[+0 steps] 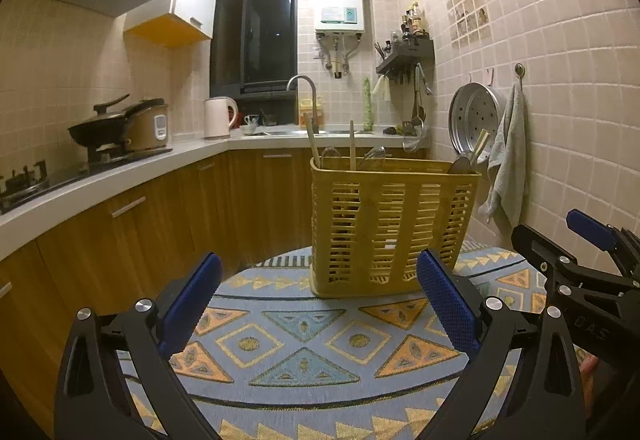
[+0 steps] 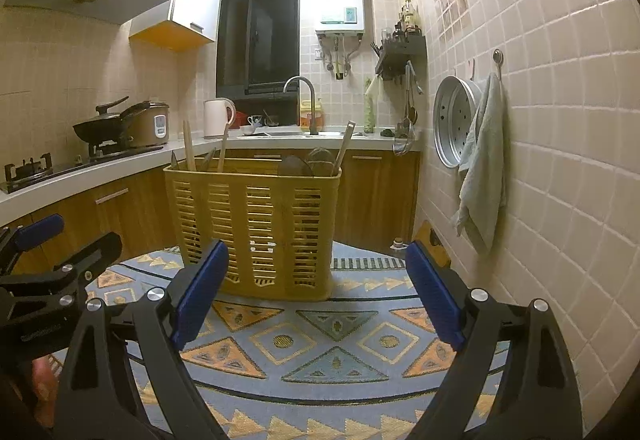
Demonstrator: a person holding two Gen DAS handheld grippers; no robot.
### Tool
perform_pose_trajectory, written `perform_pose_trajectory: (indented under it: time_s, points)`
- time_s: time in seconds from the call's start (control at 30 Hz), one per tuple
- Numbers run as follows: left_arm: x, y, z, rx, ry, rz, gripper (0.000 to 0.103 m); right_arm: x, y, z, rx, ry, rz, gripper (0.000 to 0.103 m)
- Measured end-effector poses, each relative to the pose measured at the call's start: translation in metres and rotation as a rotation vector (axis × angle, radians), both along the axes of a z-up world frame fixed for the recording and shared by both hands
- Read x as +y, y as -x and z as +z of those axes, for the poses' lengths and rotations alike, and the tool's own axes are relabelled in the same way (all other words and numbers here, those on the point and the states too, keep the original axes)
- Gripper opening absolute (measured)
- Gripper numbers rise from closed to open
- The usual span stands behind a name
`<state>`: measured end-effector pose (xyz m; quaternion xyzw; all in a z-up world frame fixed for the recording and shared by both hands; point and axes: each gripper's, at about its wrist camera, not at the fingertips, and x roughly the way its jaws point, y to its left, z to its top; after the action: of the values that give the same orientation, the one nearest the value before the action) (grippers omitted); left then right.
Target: Organize utensils
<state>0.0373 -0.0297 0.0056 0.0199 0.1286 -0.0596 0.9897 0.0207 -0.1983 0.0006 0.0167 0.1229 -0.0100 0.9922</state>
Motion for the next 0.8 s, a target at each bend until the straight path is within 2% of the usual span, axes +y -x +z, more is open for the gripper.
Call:
perform_pose_trajectory:
  time_s: [0.53, 0.8]
  points:
    - [0.004, 0.0028, 0.0022, -0.016, 0.007, 0.018, 0.095, 0.0006, -0.003, -0.0016, 0.017, 0.002, 0.006, 0.086]
    - [0.0068, 0.0026, 0.0046, -0.014, 0.013, 0.038, 0.095, -0.0079, -0.0051, -0.0026, 0.037, -0.042, 0.006, 0.086]
